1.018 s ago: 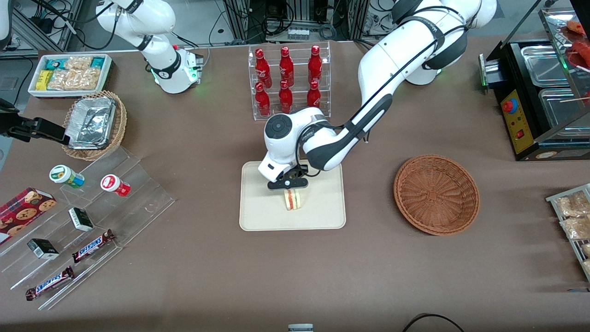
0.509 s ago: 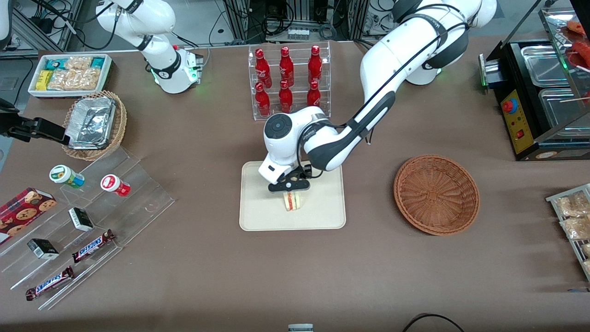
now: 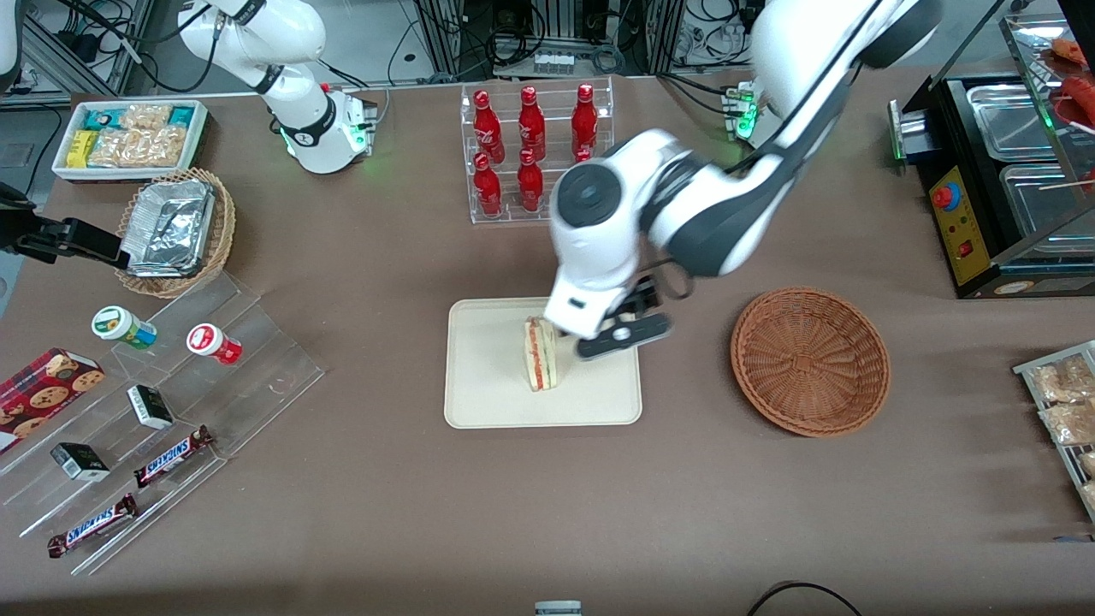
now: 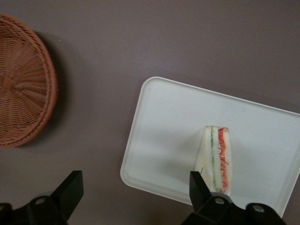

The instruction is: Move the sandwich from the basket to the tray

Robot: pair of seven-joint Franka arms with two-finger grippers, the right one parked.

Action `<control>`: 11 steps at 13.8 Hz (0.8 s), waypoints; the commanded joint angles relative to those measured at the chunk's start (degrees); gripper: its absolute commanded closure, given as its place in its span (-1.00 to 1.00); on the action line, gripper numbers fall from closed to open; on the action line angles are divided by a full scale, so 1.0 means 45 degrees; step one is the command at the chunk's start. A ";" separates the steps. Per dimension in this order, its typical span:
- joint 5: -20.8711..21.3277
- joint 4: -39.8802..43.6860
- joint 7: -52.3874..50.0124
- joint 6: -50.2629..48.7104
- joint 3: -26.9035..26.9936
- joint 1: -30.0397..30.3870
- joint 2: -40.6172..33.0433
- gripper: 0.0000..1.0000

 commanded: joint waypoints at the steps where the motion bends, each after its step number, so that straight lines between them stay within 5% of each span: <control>1: -0.1136 -0.0584 0.1481 -0.1131 0.0002 0.1175 -0.1469 -1.00; 7: -0.2348 -0.0838 0.6613 -0.3320 0.0486 0.3501 -0.3481 -1.00; 11: -0.4496 -0.1382 1.0872 -0.3772 0.3979 0.3347 -0.4906 -1.00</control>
